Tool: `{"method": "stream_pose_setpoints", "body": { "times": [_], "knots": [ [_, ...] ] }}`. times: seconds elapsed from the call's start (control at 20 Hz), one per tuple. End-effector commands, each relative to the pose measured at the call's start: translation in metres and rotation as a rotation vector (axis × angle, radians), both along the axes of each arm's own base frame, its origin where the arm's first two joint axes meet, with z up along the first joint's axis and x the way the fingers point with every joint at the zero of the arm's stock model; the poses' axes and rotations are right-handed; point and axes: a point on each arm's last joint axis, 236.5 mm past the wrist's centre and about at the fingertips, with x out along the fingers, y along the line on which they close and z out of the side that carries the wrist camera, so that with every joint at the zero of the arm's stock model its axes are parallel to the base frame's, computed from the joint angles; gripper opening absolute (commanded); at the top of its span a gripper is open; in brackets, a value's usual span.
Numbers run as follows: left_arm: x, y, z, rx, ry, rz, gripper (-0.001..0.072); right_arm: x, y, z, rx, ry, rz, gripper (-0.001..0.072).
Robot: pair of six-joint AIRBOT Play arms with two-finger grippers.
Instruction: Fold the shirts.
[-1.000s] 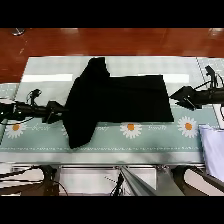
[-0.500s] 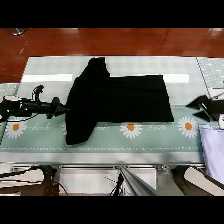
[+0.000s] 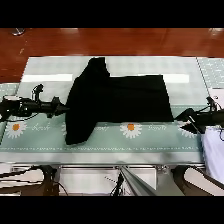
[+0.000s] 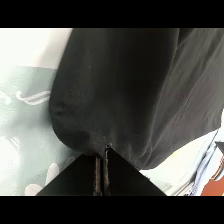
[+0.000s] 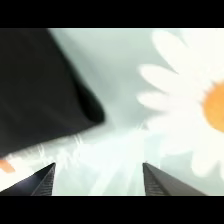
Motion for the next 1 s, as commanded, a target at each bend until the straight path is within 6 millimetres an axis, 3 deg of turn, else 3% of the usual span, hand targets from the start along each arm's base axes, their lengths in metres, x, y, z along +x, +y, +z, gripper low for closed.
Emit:
{"method": "stream_pose_setpoints", "body": {
  "times": [0.0, 0.35, 0.4, 0.45, 0.5, 0.6, 0.65, 0.75, 0.85, 0.9, 0.95],
  "knots": [
    [0.000, 0.000, 0.000, -0.001, 0.000, -0.001, 0.0025, 0.023, 0.011, -0.012, -0.008, -0.025, -0.001, 0.0624],
    [0.000, -0.002, 0.000, -0.003, 0.000, -0.003, 0.0025, 0.060, 0.043, -0.027, 0.035, -0.031, 0.041, 0.0604],
    [0.000, -0.003, 0.001, -0.004, 0.000, -0.007, 0.0025, 0.070, 0.045, -0.024, 0.020, -0.057, 0.053, 0.0407],
    [-0.001, -0.006, 0.000, -0.003, -0.001, -0.015, 0.0025, 0.078, 0.048, -0.019, 0.008, -0.085, 0.074, 0.0111],
    [0.000, -0.008, 0.001, -0.003, -0.006, -0.018, 0.0025, 0.087, 0.051, -0.011, -0.004, -0.123, 0.116, 0.0018],
    [0.018, -0.014, 0.024, -0.053, -0.077, -0.003, 0.0025, 0.107, 0.053, 0.019, 0.001, -0.177, 0.162, 0.0017],
    [0.037, -0.017, 0.052, -0.102, -0.152, 0.019, 0.0025, 0.121, 0.052, 0.046, -0.001, -0.228, 0.203, 0.0017],
    [0.086, -0.021, 0.152, -0.223, -0.409, 0.078, 0.0024, 0.161, 0.043, 0.124, -0.061, -0.395, 0.259, 0.0017],
    [0.112, -0.020, 0.284, -0.278, -0.730, 0.087, 0.0024, 0.200, 0.034, 0.232, -0.162, -0.649, 0.270, 0.0017],
    [0.110, -0.020, 0.349, -0.246, -0.887, 0.064, 0.0024, 0.211, 0.030, 0.298, -0.225, -0.799, 0.257, 0.0017],
    [0.100, -0.019, 0.406, -0.202, -1.018, 0.048, 0.0024, 0.210, 0.029, 0.362, -0.284, -0.938, 0.245, 0.0017]
  ]
}}
